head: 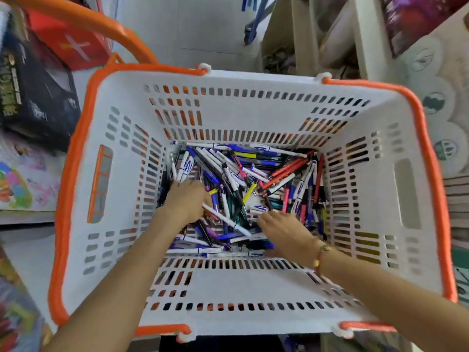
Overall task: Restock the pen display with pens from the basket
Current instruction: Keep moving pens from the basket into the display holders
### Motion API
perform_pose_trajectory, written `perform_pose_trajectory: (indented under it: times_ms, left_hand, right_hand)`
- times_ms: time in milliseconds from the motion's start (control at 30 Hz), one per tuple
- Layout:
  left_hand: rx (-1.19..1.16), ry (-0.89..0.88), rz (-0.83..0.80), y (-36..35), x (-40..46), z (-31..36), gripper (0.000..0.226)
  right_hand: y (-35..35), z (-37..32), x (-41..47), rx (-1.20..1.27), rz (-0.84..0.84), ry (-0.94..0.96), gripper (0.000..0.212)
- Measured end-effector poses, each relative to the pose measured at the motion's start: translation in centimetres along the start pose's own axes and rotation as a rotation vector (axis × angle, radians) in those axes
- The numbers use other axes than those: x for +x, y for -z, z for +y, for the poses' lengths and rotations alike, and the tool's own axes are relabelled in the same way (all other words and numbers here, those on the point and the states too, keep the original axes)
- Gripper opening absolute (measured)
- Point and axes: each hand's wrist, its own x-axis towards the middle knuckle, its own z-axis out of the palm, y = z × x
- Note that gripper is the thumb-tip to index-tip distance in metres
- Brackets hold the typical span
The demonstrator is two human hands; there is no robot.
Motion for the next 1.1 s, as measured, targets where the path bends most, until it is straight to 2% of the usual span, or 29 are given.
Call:
perform_pose_trajectory:
  times_ms: [100, 200, 333, 433, 567, 667, 700, 767, 867, 967, 1100]
  left_hand:
    - [-0.062, 0.02, 0.042, 0.8, -0.2, -0.1, 0.039]
    - [-0.145, 0.034, 0.084, 1.6, -0.8, 0.5, 0.043]
    - [-0.327, 0.086, 0.324, 2.1, -1.0, 0.8, 0.033]
    - [-0.512, 0.129, 0.451, 2.4, -1.0, 0.5, 0.026]
    - [-0.733, 0.157, 0.651, 3.9, -1.3, 0.7, 0.03]
    - [-0.919, 0.17, 0.772, 5.1, -1.9, 1.4, 0.033]
    - [-0.949, 0.176, 0.784, 5.3, -2.1, 1.6, 0.037]
    - [-1.013, 0.175, 0.725, 5.7, -2.6, 2.2, 0.047]
    - [-1.21, 0.173, 0.404, 6.6, -3.1, 3.3, 0.067]
    - [-1.323, 0.115, 0.0, 7.4, -3.1, 4.9, 0.083]
    - [-1.288, -0.115, -0.149, 6.9, -3.6, 5.9, 0.064]
  right_hand:
    - [-0.5, -0.7, 0.7, -0.106, 0.0, 0.073, 0.045]
    - [-0.7, -1.0, 1.4, -0.174, -0.02, 0.111, 0.04]
    - [-0.2, -1.3, 2.2, -0.126, -0.057, 0.152, 0.035]
    - [0.5, -0.4, 2.5, -0.002, -0.134, 0.122, 0.045]
    - [2.5, 1.3, 1.0, 0.531, -0.274, -0.016, 0.033]
    - [3.8, 3.4, -0.5, 0.996, -0.179, -0.072, 0.017]
    - [4.3, 3.7, -1.0, 1.159, -0.104, -0.071, 0.02]
    - [5.1, 4.0, -1.6, 1.465, 0.002, -0.059, 0.034]
    - [6.3, 3.5, -1.8, 1.875, -0.018, 0.035, 0.032]
    - [7.4, 3.1, -1.7, 2.018, -0.076, 0.126, 0.027]
    - [7.3, 2.1, -1.4, 2.08, -0.214, 0.166, 0.03]
